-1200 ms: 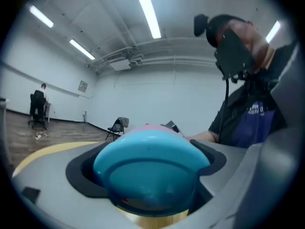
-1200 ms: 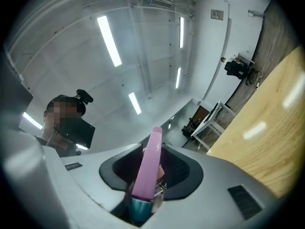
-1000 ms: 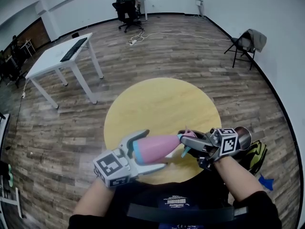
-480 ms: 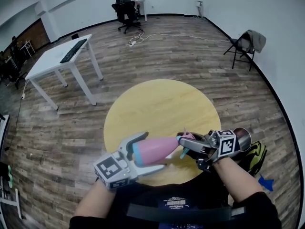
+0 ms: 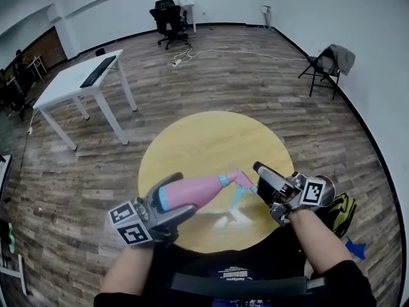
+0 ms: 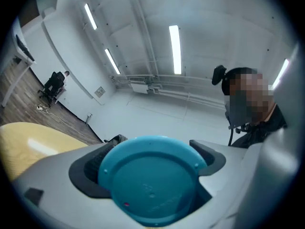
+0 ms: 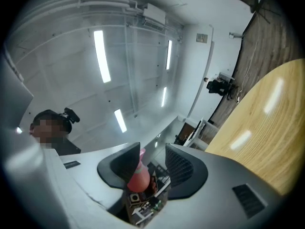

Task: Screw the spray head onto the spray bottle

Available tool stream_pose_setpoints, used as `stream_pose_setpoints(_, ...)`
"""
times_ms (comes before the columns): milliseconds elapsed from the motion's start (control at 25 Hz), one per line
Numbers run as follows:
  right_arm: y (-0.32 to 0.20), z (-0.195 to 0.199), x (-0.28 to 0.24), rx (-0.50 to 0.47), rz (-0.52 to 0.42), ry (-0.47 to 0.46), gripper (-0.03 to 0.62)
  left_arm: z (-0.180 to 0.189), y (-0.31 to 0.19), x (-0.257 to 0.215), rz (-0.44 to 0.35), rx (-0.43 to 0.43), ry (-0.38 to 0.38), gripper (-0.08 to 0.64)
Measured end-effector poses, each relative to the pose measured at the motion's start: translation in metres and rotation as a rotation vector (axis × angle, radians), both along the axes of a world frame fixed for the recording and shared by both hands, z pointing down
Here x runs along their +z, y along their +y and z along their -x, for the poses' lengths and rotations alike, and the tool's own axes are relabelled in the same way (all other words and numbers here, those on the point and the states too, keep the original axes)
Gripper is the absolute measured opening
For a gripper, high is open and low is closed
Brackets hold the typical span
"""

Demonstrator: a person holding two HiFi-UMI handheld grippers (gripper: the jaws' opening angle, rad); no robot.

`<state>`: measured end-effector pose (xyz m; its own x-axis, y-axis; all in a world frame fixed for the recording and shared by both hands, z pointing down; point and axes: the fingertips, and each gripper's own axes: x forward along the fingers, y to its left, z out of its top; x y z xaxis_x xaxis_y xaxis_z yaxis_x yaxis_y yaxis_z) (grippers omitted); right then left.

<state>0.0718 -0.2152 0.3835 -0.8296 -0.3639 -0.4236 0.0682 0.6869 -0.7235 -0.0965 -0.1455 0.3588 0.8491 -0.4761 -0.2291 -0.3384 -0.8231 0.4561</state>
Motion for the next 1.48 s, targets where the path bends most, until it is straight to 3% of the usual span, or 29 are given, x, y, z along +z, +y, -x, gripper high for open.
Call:
stream_pose_setpoints(80, -0.012, -0.018, -0.004, 0.090, 0.018, -0.049, 0.150, 0.011, -0.002, -0.005, 0.006, -0.018, 0.041, 0.523)
stream_pose_setpoints(160, -0.018, -0.031, -0.008, 0.154, -0.001, -0.056, 0.025, 0.018, -0.004, -0.009, 0.008, -0.037, 0.058, 0.523)
stream_pose_setpoints(440, -0.007, -0.032, -0.027, 0.177, -0.136, 0.001, 0.023, 0.028, -0.008, -0.015, 0.007, -0.077, 0.088, 0.523)
stream_pose_setpoints(1120, 0.000, -0.022, -0.023, 0.135, -0.145, 0.019, 0.023, 0.027, -0.007, -0.016, -0.003, -0.071, 0.074, 0.523)
stream_pose_setpoints(1360, -0.001, -0.024, -0.017, 0.145, -0.178, 0.066, 0.023, 0.025, -0.007, -0.014, -0.004, -0.067, 0.074, 0.523)
stream_pose_setpoints(1480, 0.001, -0.019, -0.018, 0.121, -0.158, 0.039, 0.023, 0.025, -0.008, -0.013, -0.002, -0.068, 0.075, 0.523)
